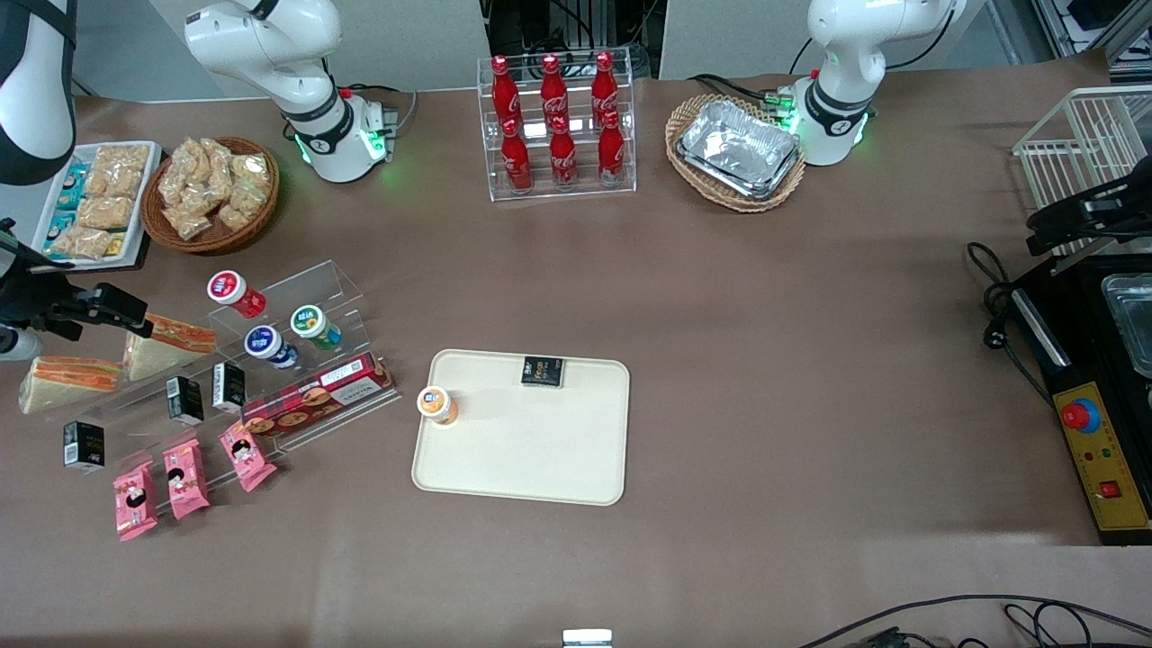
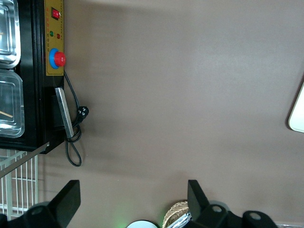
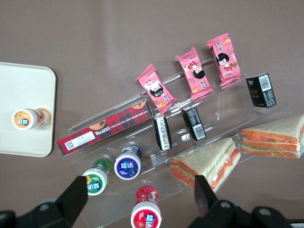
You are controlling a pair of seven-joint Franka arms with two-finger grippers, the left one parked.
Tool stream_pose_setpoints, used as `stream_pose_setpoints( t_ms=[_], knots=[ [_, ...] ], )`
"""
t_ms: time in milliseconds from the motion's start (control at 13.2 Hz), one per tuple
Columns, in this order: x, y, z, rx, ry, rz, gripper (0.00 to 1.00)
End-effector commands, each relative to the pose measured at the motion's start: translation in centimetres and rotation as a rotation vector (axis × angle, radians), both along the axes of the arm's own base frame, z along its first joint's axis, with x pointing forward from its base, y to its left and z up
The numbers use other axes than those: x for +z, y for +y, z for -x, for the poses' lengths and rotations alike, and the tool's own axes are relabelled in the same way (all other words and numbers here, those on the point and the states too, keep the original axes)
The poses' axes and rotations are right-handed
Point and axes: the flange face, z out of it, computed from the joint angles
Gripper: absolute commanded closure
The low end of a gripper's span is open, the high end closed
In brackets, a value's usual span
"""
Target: Place sandwich on tray
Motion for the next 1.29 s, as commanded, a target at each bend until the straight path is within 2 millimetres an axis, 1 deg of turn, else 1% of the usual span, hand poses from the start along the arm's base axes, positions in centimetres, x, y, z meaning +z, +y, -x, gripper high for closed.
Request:
stream_pose_setpoints(
  t_ms=[0, 152, 227, 379, 455, 530, 606, 682, 758, 909, 985, 1061, 1212],
  knots=[
    [0.3, 0.1, -0.2, 0.003, -0.003, -0.012, 0.00],
    [0.6, 0.2, -0.3, -0.013, -0.013, -0.014, 0.00],
    [0.7, 0.0, -0.3, -0.047, -0.020, -0.012, 0.00],
    [1.1, -0.2, -0.5, -0.192, -0.037, -0.009, 0.00],
    [1.0, -0.3, -0.5, -0.222, -0.038, 0.000, 0.00],
    [1.1, -1.1, -0.5, -0.256, -0.040, -0.006, 0.00],
    [1.5, -2.4, -0.3, -0.334, -0.049, -0.013, 0.00],
    [2.0, -2.7, -0.3, -0.404, -0.058, -0.014, 0.00],
    [2.2, -3.4, -0.3, -0.434, -0.061, -0.009, 0.00],
    [2.0, -5.5, 0.3, -0.524, -0.046, -0.022, 0.00],
    [1.7, -6.3, 0.7, -0.620, -0.023, -0.025, 0.00],
    [1.4, -6.9, 0.8, -0.705, -0.013, -0.027, 0.00],
    [0.7, -8.6, 0.9, -0.846, -0.006, -0.025, 0.00]
  ],
)
